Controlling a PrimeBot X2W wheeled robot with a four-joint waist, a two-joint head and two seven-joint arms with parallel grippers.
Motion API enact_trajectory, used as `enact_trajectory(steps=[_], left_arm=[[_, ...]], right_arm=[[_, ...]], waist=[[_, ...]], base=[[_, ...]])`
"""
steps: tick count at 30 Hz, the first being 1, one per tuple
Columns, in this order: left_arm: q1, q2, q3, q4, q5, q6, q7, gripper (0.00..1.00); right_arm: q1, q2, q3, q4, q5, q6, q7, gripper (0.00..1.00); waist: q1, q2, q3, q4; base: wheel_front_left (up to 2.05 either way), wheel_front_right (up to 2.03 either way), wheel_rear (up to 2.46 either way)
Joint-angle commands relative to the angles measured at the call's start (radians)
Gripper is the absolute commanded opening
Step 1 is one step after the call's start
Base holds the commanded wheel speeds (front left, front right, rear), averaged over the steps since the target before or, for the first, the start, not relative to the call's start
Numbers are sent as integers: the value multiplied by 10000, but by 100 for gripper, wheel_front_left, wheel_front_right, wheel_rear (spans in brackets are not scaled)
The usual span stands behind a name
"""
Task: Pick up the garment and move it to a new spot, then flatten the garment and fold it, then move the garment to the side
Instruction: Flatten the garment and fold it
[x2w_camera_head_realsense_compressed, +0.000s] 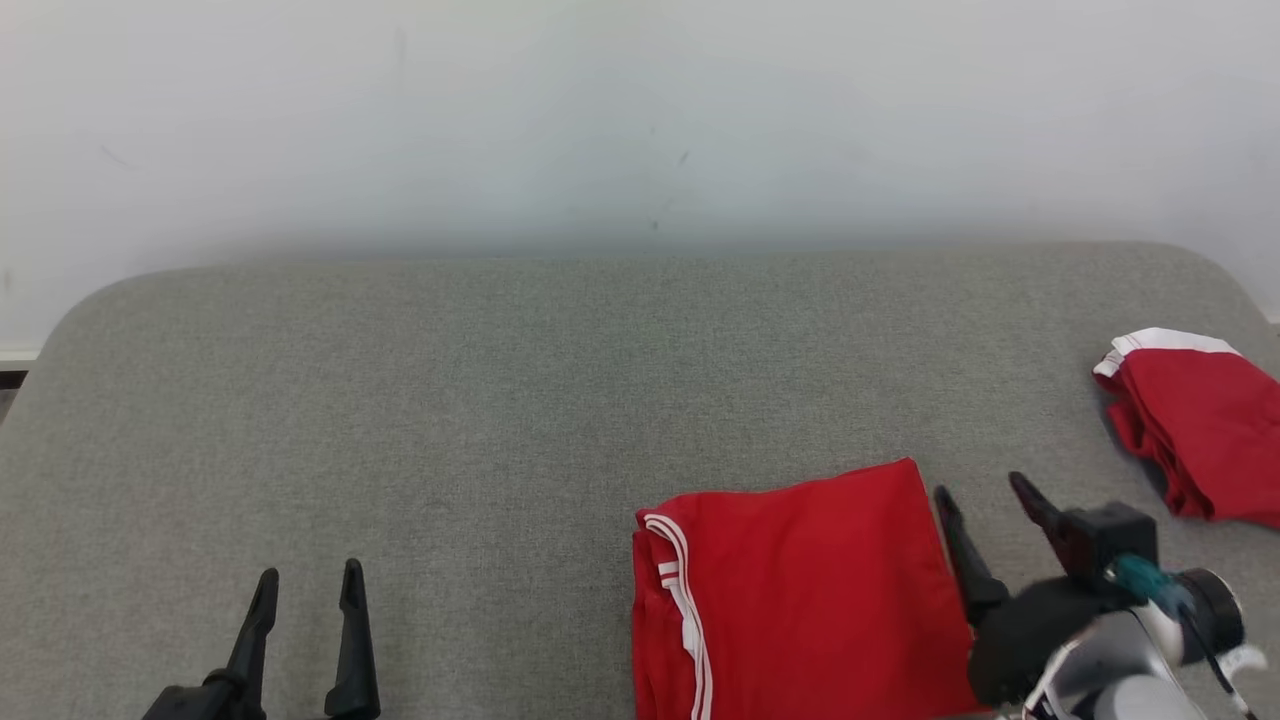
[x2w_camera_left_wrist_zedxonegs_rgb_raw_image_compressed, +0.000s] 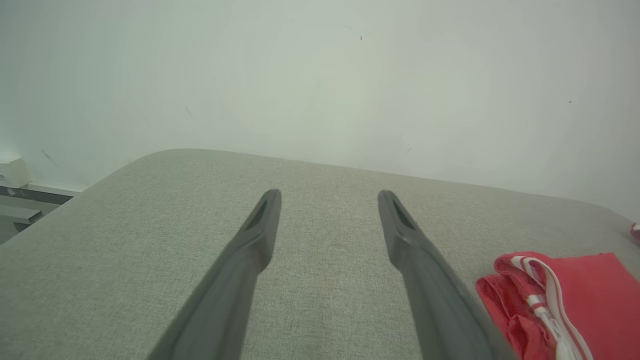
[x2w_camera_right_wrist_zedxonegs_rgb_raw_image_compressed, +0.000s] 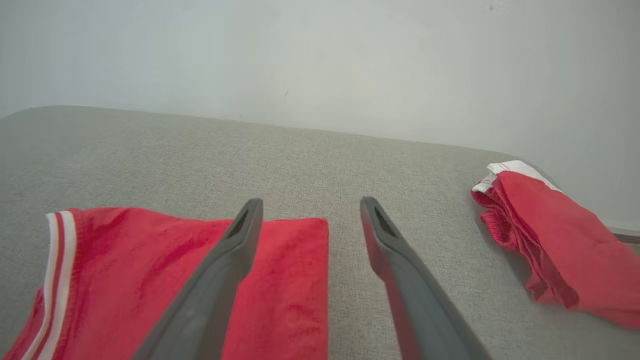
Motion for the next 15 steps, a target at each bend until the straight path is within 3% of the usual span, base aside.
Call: enact_trajectory(steps=[1, 9, 15], left_arm=[[104, 2, 54, -56, 2, 1, -2, 100], [393, 0, 228, -26, -6, 52, -2, 100], [602, 0, 379, -2, 34, 112, -2, 100]], right_arm=[[293, 70, -186, -57, -235, 3, -436, 100], [1376, 564, -1017, 130, -1047, 3, -2744, 100], [1604, 759, -866, 378, -1131, 3, -3389, 100]], waist=[[1, 0, -23, -18], [1, 0, -239, -237], [1, 0, -427, -544]], base=[[0, 0, 0], [0, 0, 0], [0, 0, 0]])
